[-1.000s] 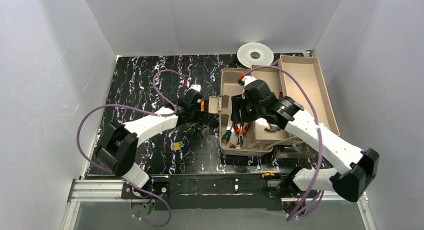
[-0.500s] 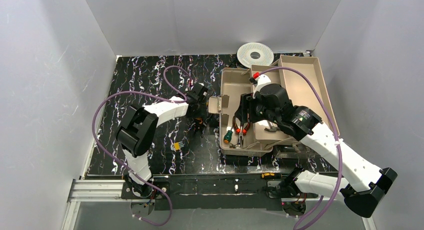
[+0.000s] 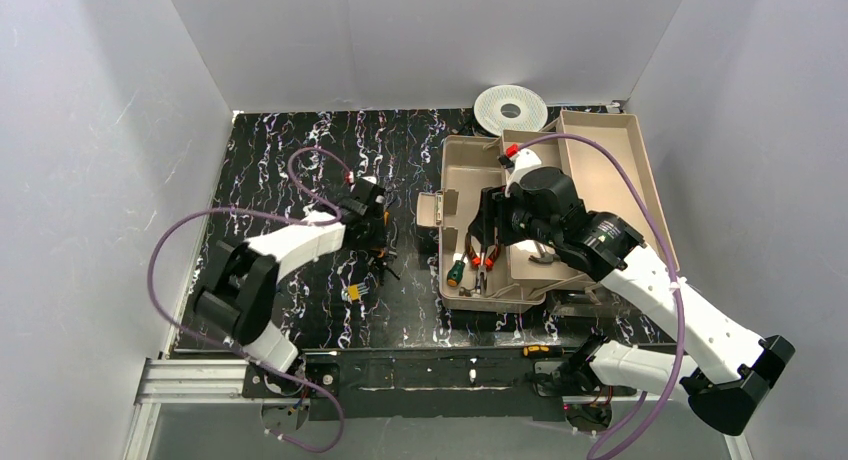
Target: Pack the tool kit
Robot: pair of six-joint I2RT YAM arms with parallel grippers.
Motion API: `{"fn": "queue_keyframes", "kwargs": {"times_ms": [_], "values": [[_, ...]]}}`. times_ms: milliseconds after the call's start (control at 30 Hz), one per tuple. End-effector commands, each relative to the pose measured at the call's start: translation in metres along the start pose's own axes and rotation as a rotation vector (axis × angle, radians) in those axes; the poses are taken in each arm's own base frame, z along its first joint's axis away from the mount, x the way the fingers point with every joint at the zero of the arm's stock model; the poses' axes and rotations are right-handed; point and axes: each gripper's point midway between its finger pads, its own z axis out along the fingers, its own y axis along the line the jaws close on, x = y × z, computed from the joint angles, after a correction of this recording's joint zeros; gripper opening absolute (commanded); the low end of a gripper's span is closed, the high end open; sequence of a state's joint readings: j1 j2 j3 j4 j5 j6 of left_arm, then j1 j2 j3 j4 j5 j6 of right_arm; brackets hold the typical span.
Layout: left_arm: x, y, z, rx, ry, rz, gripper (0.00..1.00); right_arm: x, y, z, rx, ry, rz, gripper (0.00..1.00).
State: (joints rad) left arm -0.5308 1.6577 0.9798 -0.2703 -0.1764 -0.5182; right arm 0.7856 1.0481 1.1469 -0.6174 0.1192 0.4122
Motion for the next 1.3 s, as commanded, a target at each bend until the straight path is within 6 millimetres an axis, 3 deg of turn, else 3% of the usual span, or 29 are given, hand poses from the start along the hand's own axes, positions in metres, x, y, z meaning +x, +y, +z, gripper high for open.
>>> {"fn": "queue_keyframes", "kwargs": {"times_ms": [0, 167, 367, 533, 733, 967, 1067, 1267], "values": [[-0.029, -0.007, -0.058, 0.109, -0.181, -0.065, 0.0, -0.01, 0.015, 0.0, -0.072, -0.037, 0.011, 0.65], [-0.04, -0.029, -0.111, 0.336, -0.31, -0.112, 0.0, -0.015, 0.042, -0.004, -0.216, -0.051, 0.063, 0.67], [-0.04, -0.082, -0.194, 0.815, -0.428, -0.118, 0.0, -0.029, 0.086, -0.019, -0.5, -0.167, 0.094, 0.7], [-0.03, -0.112, -0.259, 1.158, -0.439, -0.095, 0.0, -0.037, 0.099, -0.029, -0.612, -0.257, 0.086, 0.75], [-0.011, -0.133, -0.311, 1.481, -0.339, -0.033, 0.0, -0.042, 0.111, -0.037, -0.68, -0.279, 0.06, 0.81], [0.002, -0.146, -0.335, 1.608, -0.279, 0.005, 0.0, -0.041, 0.125, -0.042, -0.676, -0.328, -0.008, 0.84], [0.014, -0.151, -0.335, 1.616, -0.236, 0.039, 0.0, -0.04, 0.128, -0.045, -0.689, -0.362, -0.027, 0.84], [0.027, -0.152, -0.335, 1.631, -0.212, 0.075, 0.0, -0.045, 0.128, -0.051, -0.706, -0.413, -0.017, 0.68]]}}
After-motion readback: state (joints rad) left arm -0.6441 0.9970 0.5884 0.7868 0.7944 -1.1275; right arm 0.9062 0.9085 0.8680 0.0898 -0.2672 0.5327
